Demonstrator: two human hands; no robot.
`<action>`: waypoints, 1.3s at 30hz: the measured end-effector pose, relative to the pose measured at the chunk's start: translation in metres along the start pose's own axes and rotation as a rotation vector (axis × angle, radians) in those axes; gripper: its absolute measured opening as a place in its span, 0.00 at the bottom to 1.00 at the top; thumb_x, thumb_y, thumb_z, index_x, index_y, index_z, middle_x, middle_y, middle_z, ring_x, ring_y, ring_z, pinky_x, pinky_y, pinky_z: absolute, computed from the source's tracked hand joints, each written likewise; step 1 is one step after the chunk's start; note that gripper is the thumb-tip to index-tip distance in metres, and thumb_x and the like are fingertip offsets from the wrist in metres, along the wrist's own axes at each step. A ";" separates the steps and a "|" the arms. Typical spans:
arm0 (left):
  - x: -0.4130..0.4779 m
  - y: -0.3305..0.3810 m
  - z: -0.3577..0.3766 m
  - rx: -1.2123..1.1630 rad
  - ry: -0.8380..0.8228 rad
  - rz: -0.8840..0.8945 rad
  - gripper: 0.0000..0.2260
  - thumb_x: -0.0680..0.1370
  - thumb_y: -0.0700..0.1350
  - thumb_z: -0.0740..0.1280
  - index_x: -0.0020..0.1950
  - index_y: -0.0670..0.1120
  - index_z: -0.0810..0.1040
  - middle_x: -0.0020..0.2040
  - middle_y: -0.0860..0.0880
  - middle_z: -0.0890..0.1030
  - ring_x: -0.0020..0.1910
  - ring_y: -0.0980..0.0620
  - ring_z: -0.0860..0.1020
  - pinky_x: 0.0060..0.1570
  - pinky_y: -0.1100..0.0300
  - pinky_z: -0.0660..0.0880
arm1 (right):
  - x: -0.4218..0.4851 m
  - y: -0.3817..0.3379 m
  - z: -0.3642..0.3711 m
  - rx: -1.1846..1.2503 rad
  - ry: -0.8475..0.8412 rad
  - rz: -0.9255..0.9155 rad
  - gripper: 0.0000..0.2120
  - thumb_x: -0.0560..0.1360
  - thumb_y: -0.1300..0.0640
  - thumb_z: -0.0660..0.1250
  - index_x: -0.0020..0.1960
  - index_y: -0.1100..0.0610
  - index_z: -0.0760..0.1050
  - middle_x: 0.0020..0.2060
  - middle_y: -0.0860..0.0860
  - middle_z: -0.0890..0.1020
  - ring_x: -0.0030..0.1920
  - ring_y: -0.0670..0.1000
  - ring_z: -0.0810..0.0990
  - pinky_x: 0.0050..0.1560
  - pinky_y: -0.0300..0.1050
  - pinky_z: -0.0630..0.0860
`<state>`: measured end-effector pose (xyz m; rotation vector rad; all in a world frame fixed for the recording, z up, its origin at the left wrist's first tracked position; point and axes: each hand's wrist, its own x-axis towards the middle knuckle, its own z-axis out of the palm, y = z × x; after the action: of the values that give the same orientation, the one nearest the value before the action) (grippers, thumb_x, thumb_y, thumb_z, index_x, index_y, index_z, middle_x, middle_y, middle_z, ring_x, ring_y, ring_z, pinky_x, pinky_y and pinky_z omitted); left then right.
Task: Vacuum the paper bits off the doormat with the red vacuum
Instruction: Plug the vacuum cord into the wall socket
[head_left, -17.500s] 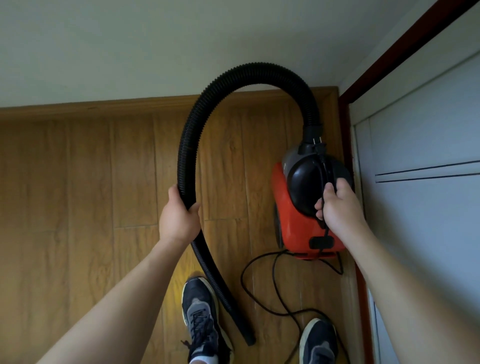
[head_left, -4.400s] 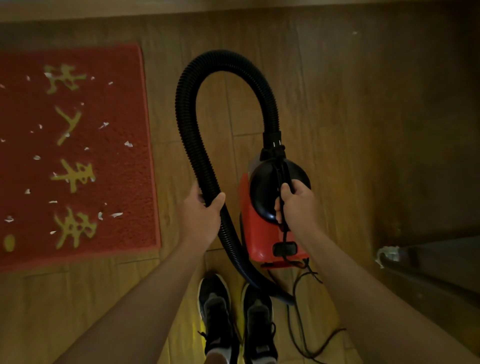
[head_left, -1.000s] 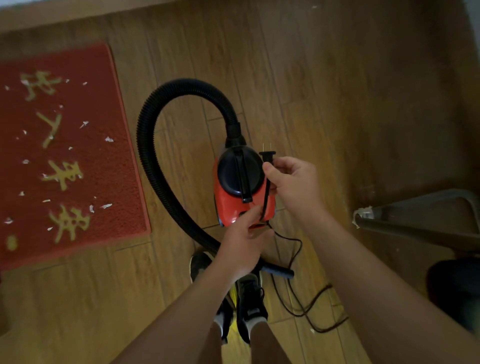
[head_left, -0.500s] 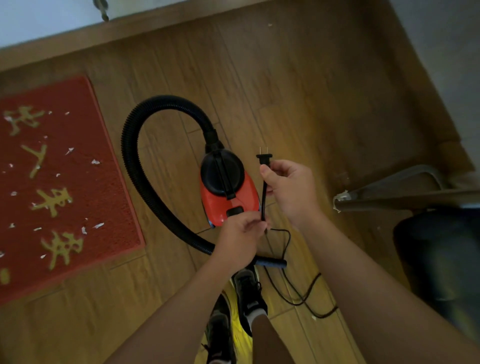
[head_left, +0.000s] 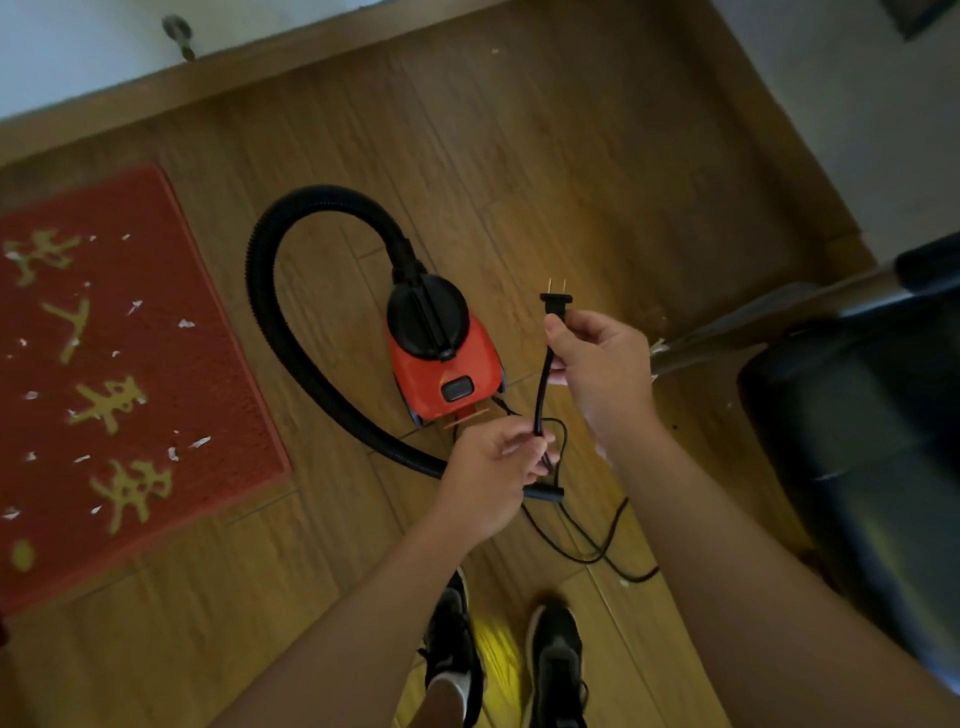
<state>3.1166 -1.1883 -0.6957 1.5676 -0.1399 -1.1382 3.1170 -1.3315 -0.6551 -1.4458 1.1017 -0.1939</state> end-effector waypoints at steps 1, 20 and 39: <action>-0.003 0.001 0.006 -0.008 -0.007 -0.001 0.11 0.84 0.39 0.63 0.48 0.52 0.81 0.41 0.54 0.84 0.42 0.54 0.83 0.44 0.63 0.80 | -0.003 -0.001 -0.005 0.012 0.006 0.000 0.02 0.79 0.56 0.70 0.49 0.51 0.82 0.41 0.50 0.83 0.37 0.46 0.81 0.37 0.38 0.81; -0.071 0.028 0.142 0.100 -0.044 0.117 0.09 0.83 0.39 0.64 0.49 0.49 0.81 0.40 0.48 0.84 0.38 0.57 0.83 0.40 0.65 0.78 | -0.066 -0.010 -0.166 0.081 0.043 -0.092 0.04 0.79 0.55 0.70 0.53 0.53 0.82 0.35 0.46 0.81 0.33 0.42 0.80 0.40 0.42 0.82; -0.181 0.069 0.275 0.195 -0.140 0.151 0.07 0.83 0.43 0.65 0.51 0.51 0.83 0.39 0.52 0.85 0.42 0.55 0.83 0.41 0.59 0.77 | -0.188 -0.044 -0.334 0.232 0.178 -0.160 0.04 0.79 0.56 0.70 0.46 0.48 0.79 0.36 0.49 0.82 0.35 0.43 0.82 0.39 0.41 0.83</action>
<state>2.8583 -1.2906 -0.5067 1.6168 -0.4667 -1.1413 2.8091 -1.4376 -0.4482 -1.3257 1.0679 -0.5553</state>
